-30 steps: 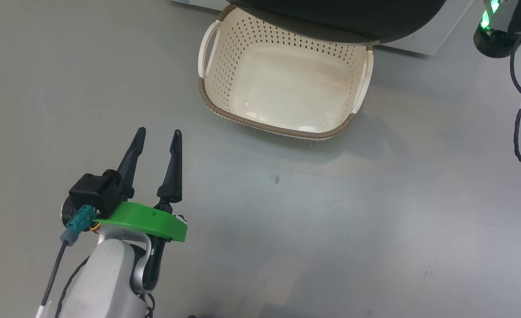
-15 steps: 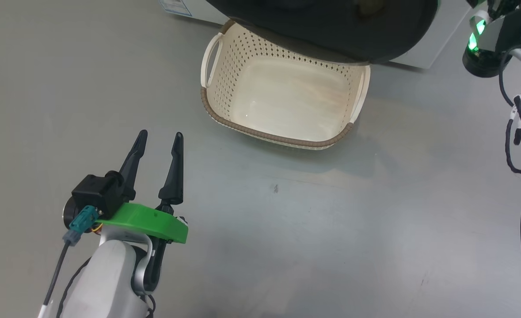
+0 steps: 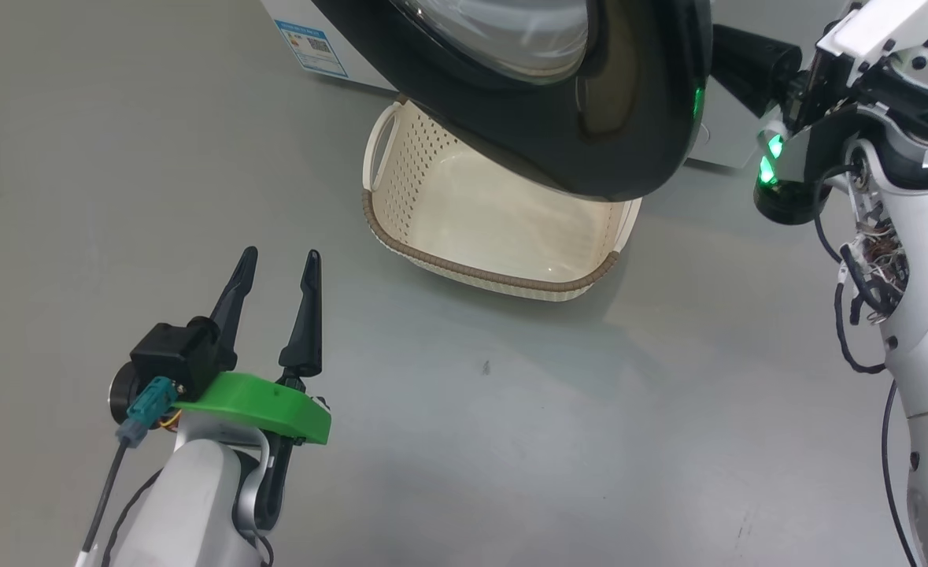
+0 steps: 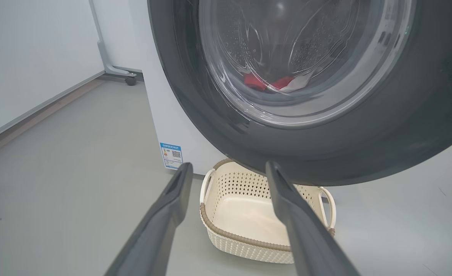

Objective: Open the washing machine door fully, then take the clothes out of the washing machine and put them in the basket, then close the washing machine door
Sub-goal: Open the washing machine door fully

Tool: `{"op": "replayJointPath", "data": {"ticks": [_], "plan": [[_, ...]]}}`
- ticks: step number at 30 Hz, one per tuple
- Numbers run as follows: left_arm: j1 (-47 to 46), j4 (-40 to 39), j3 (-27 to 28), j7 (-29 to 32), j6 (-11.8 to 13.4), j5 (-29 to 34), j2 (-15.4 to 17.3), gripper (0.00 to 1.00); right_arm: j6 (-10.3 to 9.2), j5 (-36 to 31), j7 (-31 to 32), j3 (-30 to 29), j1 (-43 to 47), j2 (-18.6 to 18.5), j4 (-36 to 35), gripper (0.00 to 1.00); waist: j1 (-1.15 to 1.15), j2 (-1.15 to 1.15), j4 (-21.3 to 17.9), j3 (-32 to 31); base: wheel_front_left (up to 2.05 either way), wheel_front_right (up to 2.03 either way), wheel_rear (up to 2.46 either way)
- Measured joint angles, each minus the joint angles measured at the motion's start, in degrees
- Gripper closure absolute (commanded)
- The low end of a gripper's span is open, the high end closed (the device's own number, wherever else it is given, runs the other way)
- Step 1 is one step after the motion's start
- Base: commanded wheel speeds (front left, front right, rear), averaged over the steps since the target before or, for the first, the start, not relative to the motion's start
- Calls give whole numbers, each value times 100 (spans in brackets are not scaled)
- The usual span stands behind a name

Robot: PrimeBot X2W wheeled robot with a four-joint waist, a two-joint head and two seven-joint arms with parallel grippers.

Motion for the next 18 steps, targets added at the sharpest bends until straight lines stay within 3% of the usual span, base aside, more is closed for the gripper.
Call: {"op": "replayJointPath", "data": {"ticks": [18], "plan": [[297, 110, 16, 0, 0, 77, 2, 0, 0, 100, 270, 334, 739, 333, -18, 100, 0, 0, -16, -591, 0, 0, 0]]}}
